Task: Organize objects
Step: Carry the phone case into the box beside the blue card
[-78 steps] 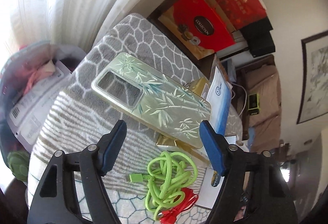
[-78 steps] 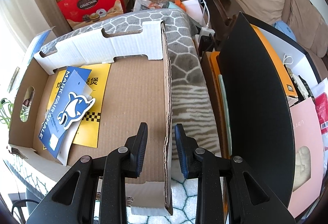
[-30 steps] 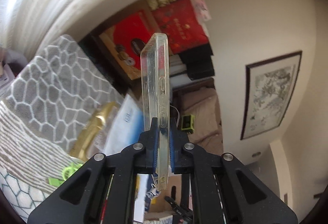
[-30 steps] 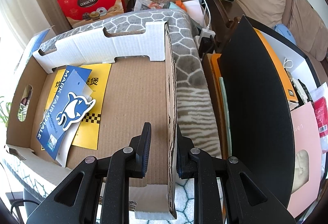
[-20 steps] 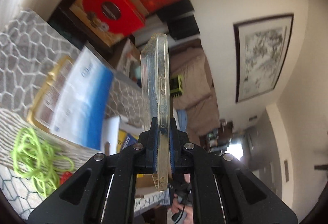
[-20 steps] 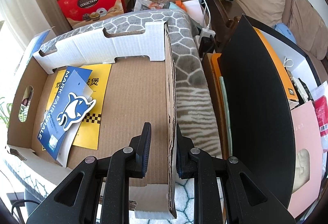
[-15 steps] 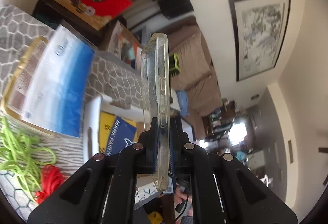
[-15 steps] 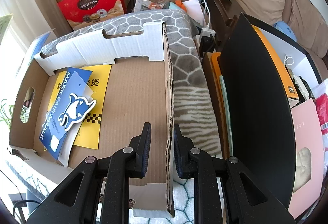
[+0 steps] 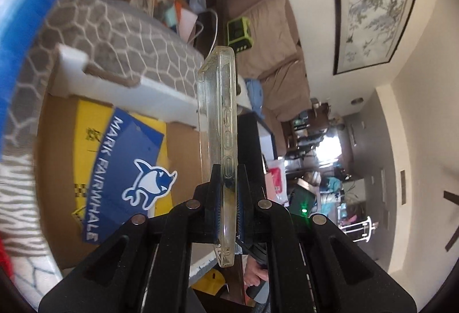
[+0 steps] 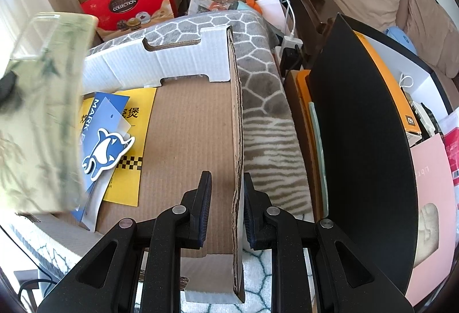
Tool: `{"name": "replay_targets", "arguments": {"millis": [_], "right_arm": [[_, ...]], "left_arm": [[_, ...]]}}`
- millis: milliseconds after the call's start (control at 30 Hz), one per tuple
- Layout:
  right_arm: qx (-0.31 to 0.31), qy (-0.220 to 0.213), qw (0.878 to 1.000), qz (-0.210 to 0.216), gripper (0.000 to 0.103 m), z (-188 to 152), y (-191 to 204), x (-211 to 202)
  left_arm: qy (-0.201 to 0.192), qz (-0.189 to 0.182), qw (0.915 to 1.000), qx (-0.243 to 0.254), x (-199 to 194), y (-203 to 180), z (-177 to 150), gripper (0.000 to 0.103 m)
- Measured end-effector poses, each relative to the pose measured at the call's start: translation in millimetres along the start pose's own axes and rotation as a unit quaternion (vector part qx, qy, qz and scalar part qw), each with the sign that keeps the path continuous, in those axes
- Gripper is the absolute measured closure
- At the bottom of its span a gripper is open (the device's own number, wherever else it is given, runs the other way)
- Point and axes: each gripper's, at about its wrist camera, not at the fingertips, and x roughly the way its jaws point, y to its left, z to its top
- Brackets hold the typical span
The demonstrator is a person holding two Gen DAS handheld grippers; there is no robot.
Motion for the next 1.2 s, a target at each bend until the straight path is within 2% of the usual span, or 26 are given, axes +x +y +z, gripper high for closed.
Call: {"name": "replay_targets", "arguments": {"millis": [433,833,1033,1200], "right_arm": [[0.025,0.001,1.000,0.013,0.082,-5,-21,-4],[0.023,-0.002,1.000,0.015,0.083,-4,-22,-6],[0.022,-0.002,1.000,0.015,0.083,-4,-22,-6],[0.024,0.001,1.000,0.016,0.083,-5,-21,-3]], "left_arm": [[0.064,-0.002,0.9978,-0.016,61,0,-11,0.095],[0.100,0.001,0.9944,-0.034,85,4,-16,0.093],[0.110,-0.004,0.9930,-0.041,80,6,-14,0.093],[0.101,0.030,0.9923,-0.065,77,19,-12,0.092]]}}
